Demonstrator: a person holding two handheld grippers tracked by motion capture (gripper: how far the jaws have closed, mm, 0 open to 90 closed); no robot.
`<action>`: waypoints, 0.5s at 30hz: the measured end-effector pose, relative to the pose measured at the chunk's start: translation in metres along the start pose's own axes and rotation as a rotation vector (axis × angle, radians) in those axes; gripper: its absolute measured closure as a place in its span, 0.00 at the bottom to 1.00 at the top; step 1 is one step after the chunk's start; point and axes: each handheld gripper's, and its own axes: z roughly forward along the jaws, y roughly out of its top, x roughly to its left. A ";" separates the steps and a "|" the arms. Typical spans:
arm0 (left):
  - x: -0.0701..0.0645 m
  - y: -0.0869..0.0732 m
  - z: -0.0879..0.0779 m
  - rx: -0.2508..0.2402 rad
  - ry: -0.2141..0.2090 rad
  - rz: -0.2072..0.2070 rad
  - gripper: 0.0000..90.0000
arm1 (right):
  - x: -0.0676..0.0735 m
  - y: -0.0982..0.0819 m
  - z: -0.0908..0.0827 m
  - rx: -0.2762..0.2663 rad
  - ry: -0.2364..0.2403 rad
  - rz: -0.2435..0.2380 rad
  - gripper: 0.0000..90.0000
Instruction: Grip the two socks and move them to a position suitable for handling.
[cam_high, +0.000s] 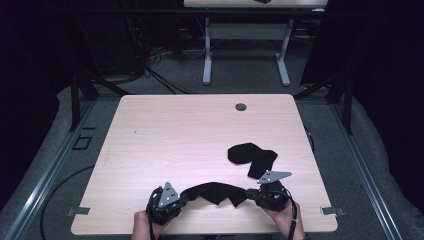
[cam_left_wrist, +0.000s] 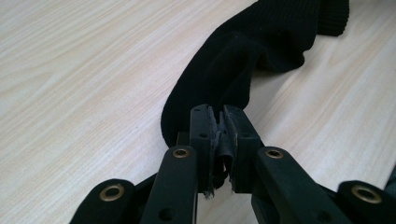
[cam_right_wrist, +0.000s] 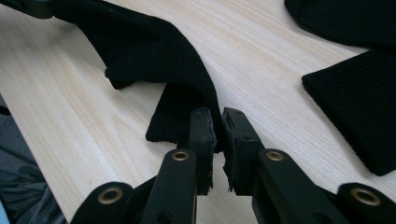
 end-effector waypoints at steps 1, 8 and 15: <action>0.001 -0.002 -0.001 0.004 0.005 0.003 0.92 | 0.000 0.000 -0.001 0.001 0.003 -0.003 0.91; 0.014 -0.015 -0.007 0.031 -0.010 -0.085 0.49 | 0.006 -0.005 0.009 0.036 0.024 -0.010 0.89; 0.035 -0.011 -0.019 0.000 0.060 -0.201 0.31 | 0.004 -0.002 0.007 0.025 0.052 -0.003 0.73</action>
